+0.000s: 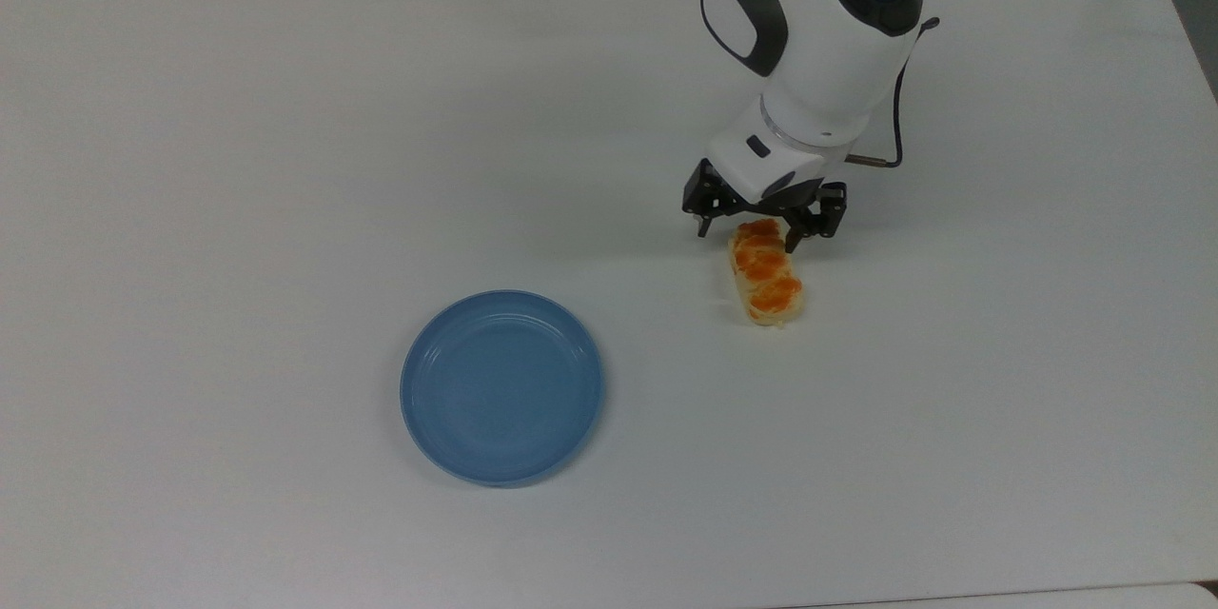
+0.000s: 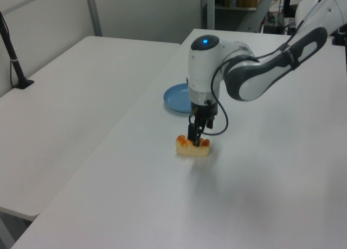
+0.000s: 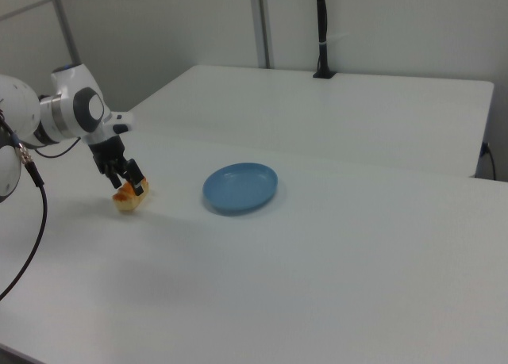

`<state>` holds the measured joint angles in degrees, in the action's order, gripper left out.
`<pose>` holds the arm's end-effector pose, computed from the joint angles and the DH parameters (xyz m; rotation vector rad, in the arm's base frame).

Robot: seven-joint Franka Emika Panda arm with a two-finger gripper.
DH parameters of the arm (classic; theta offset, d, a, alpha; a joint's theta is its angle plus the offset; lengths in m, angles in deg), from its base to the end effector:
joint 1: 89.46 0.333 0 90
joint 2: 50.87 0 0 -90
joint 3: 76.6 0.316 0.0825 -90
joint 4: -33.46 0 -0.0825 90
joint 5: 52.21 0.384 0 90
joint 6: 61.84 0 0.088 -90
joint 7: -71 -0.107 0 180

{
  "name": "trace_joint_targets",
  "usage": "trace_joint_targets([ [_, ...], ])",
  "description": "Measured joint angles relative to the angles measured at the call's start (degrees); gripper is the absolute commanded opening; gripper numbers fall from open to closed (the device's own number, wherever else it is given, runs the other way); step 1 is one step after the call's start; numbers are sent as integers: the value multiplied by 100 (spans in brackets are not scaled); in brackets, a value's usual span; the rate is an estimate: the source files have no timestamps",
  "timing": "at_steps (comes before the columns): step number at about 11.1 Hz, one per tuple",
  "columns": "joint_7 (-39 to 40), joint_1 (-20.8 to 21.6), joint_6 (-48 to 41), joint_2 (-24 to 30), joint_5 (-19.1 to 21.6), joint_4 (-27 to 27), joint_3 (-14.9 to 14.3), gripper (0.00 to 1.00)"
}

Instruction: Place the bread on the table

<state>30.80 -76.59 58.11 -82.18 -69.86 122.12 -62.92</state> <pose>0.6408 0.2761 0.3417 3.0220 -0.1829 0.1452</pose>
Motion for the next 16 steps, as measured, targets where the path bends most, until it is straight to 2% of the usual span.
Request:
trace_joint_targets([
  [2,-34,-237,-528,363,42,-130,-20,100],
  [5,-41,-974,-1380,1301,448,-161,-38,100],
  [7,454,-1495,-1777,1917,706,-112,-44,100],
  [8,977,-1710,-1961,2217,1005,-64,-116,100],
  [10,2169,-1917,-2361,2785,1513,29,-616,100],
  [12,3119,-1945,-2505,3195,1751,114,-1141,100],
  [16,4101,-1935,-2505,3278,1759,287,-1493,100],
])
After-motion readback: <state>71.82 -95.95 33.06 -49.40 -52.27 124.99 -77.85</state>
